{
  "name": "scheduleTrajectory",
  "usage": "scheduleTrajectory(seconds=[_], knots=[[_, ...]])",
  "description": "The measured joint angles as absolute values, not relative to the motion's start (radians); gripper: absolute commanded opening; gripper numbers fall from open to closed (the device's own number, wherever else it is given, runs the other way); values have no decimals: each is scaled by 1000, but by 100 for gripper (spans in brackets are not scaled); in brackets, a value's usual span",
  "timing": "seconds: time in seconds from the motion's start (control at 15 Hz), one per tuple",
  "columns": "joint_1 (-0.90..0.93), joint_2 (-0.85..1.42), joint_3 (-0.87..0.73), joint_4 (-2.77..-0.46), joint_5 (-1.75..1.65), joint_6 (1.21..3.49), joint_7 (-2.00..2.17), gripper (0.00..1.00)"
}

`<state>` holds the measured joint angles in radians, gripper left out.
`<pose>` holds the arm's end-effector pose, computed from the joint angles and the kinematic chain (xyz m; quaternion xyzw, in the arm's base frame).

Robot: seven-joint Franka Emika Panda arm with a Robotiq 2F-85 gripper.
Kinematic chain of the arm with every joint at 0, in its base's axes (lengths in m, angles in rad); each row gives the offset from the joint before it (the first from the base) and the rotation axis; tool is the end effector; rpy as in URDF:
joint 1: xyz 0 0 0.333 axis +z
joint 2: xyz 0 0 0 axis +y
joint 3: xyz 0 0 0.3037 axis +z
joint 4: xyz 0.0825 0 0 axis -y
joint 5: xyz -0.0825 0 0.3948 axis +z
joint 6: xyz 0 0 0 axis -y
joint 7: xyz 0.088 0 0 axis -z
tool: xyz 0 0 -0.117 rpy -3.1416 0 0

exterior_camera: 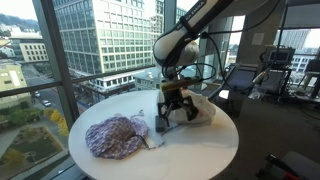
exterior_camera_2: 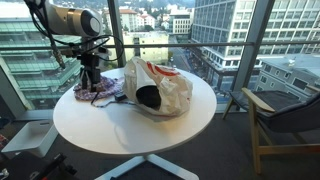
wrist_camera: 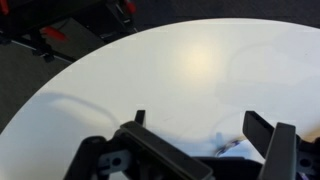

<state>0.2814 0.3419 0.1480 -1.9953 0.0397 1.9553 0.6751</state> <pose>0.5076 0.2357 0.2380 0.9726 -0.1304 -0.1820 0.0631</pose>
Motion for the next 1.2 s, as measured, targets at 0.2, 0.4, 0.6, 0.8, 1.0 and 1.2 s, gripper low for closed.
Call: scheduleTrajectory(seconds=[0.2, 0.4, 0.6, 0.8, 1.0, 1.2], knots=[[303, 361, 155, -1996, 39, 1987, 675, 100], [301, 366, 150, -1998, 40, 1987, 674, 100], [301, 388, 155, -2007, 68, 2019, 671, 100], [302, 443, 156, -2001, 102, 2123, 671, 100], [303, 503, 143, -1984, 103, 2247, 677, 100], [321, 556, 105, -1952, 82, 2374, 712, 100]])
